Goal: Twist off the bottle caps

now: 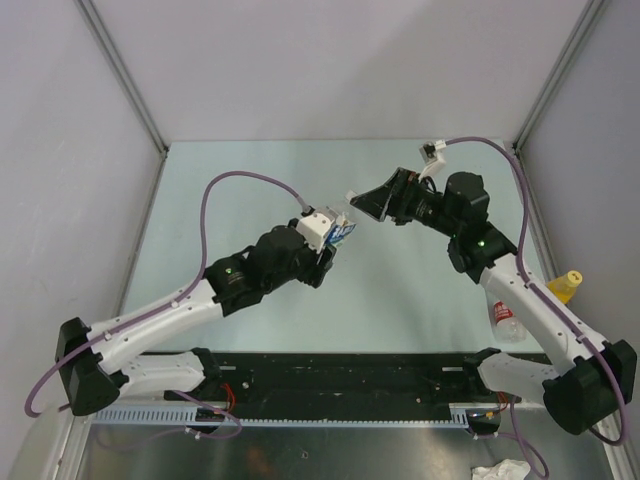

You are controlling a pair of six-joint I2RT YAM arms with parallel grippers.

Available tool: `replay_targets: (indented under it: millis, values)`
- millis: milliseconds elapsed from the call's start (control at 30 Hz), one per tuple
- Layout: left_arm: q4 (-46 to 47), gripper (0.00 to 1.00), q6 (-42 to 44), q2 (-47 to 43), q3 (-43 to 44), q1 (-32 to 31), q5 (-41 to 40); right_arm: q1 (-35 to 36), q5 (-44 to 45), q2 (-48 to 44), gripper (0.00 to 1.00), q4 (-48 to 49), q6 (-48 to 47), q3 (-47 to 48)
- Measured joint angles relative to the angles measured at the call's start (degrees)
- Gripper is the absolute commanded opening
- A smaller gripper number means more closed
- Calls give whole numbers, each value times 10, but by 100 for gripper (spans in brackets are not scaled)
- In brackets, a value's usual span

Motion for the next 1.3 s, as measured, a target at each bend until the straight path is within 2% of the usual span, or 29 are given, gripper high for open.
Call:
replay_targets:
  millis: [333, 767, 933, 1067, 1300]
  values:
    - [-28, 5, 9, 31, 25, -42, -93, 16, 50, 23, 60, -9, 30, 2]
    - [-38, 6, 10, 39, 28, -52, -113, 24, 77, 65, 50, -2, 54, 15]
    - [-46, 6, 14, 40, 31, -54, -127, 30, 77, 75, 41, 2, 63, 19]
    - [-50, 6, 15, 43, 35, -55, -137, 31, 77, 80, 42, 7, 71, 21]
    - [-55, 7, 19, 47, 36, -59, -155, 31, 70, 88, 56, 27, 89, 21]
